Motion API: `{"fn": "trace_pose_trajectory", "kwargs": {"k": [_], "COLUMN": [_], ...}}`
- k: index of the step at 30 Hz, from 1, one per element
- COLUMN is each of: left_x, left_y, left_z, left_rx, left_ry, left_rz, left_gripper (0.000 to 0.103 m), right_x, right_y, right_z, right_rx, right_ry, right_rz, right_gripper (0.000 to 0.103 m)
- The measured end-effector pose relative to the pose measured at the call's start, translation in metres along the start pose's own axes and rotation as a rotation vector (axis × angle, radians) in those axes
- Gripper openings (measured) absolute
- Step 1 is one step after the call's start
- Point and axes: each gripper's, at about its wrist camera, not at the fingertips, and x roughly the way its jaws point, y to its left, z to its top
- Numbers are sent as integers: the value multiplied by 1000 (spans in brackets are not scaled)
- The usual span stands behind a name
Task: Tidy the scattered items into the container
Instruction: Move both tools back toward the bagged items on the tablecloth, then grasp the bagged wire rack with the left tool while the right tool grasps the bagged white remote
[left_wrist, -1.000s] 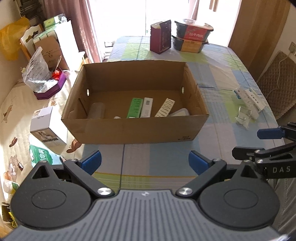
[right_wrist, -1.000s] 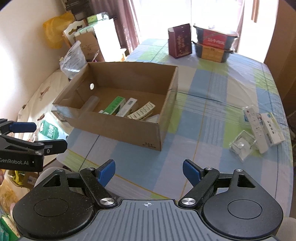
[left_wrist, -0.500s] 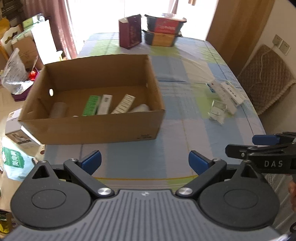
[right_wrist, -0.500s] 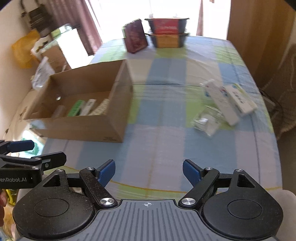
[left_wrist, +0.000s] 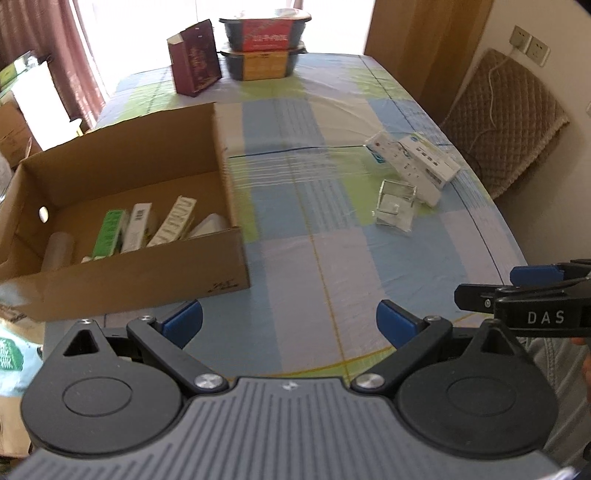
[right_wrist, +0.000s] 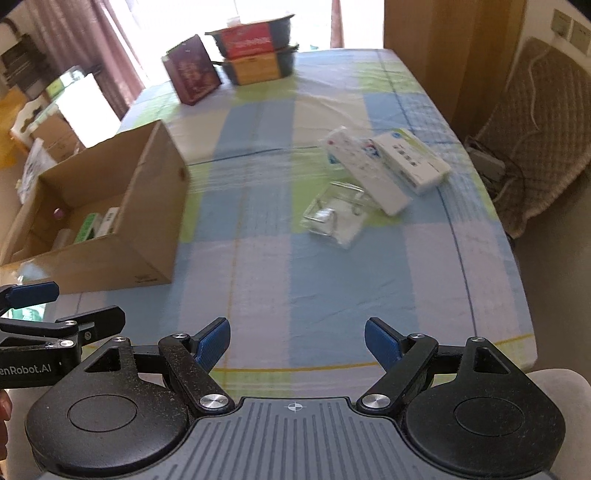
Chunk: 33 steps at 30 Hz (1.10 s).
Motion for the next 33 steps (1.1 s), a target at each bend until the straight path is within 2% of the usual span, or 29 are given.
{"fn": "trace_pose_trajectory", "kwargs": {"k": [8, 18, 29, 33], "left_x": [34, 86, 154, 176], "left_y": [-27, -64, -109, -120], "left_z": [16, 37, 64, 74], "left_rx": [74, 185, 328, 344], "left_ry": [16, 25, 11, 10], "left_rz": [-25, -55, -137, -168], "left_gripper": [99, 97, 95, 95], "right_x": [18, 48, 91, 104], "right_y": [-36, -100, -161, -182], "right_z": [5, 21, 48, 53], "right_rx": [58, 155, 242, 328], "right_ry": [11, -27, -45, -30], "right_rz": [-25, -29, -82, -79], "right_gripper": [86, 86, 86, 86]}}
